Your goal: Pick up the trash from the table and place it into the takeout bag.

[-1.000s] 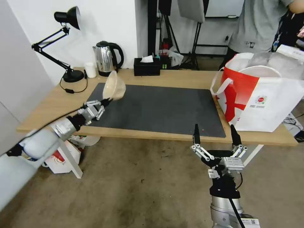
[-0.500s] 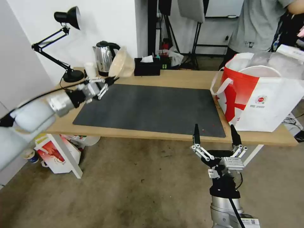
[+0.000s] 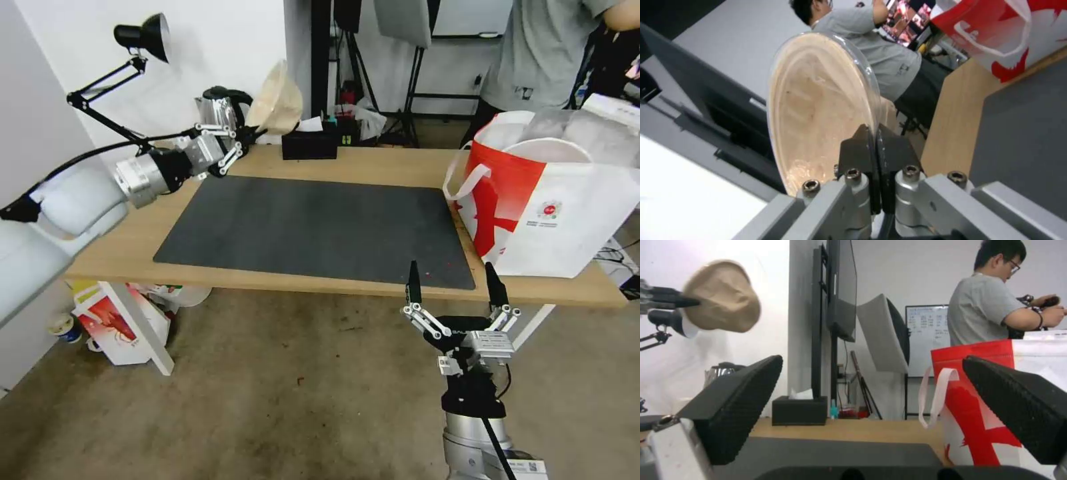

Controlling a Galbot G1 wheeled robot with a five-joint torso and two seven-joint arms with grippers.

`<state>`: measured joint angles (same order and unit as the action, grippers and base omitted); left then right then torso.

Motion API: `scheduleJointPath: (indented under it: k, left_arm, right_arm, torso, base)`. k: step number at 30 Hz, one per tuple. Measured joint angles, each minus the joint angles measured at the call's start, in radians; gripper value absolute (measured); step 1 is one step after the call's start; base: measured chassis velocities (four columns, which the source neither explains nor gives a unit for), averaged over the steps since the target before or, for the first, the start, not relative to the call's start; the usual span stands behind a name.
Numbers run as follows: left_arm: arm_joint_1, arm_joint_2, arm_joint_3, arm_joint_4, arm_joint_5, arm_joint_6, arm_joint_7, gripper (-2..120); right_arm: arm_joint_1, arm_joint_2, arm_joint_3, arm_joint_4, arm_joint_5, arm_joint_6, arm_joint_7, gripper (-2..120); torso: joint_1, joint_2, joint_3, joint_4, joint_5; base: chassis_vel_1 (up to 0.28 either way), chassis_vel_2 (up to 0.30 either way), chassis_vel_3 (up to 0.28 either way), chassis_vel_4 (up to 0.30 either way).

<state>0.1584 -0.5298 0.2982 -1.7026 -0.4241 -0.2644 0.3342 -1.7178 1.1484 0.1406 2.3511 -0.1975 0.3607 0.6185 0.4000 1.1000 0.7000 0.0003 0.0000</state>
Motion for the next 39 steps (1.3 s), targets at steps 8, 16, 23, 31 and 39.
scheduleJointPath:
  k: [8,16,23,31,39]
  left_arm:
    - [-0.185,-0.143,0.15,0.094,0.001,0.0,0.001,0]
    - [-0.316,-0.269,0.258,0.171,0.002,0.003,-0.002,0]
    - [-0.385,-0.365,0.32,0.23,-0.001,0.003,-0.004,0]
    - [-0.481,-0.525,0.4,0.343,-0.01,0.002,-0.006,0]
    - [-0.513,-0.645,0.443,0.438,-0.01,-0.004,-0.006,0]
  right_arm:
    - [0.0,0.0,0.0,0.0,0.0,0.0,0.0,100]
    - [0.0,0.0,0.0,0.0,0.0,0.0,0.0,100]
    - [0.0,0.0,0.0,0.0,0.0,0.0,0.0,100]
    - [0.0,0.0,0.0,0.0,0.0,0.0,0.0,100]
    - [0.0,0.0,0.0,0.0,0.0,0.0,0.0,100]
  torso:
    - [0.0,0.0,0.0,-0.0006,0.0004]
    - [0.0,0.0,0.0,-0.0004,0.0002]
    - [0.0,0.0,0.0,-0.0004,0.0002]
    - [0.0,0.0,0.0,-0.0004,0.0003]
    - [0.0,0.0,0.0,-0.0003,0.0001]
  base:
    - [0.0,0.0,0.0,0.0]
    - [0.0,0.0,0.0,0.0]
    - [0.0,0.0,0.0,0.0]
    - [0.0,0.0,0.0,0.0]
    - [0.0,0.0,0.0,0.0]
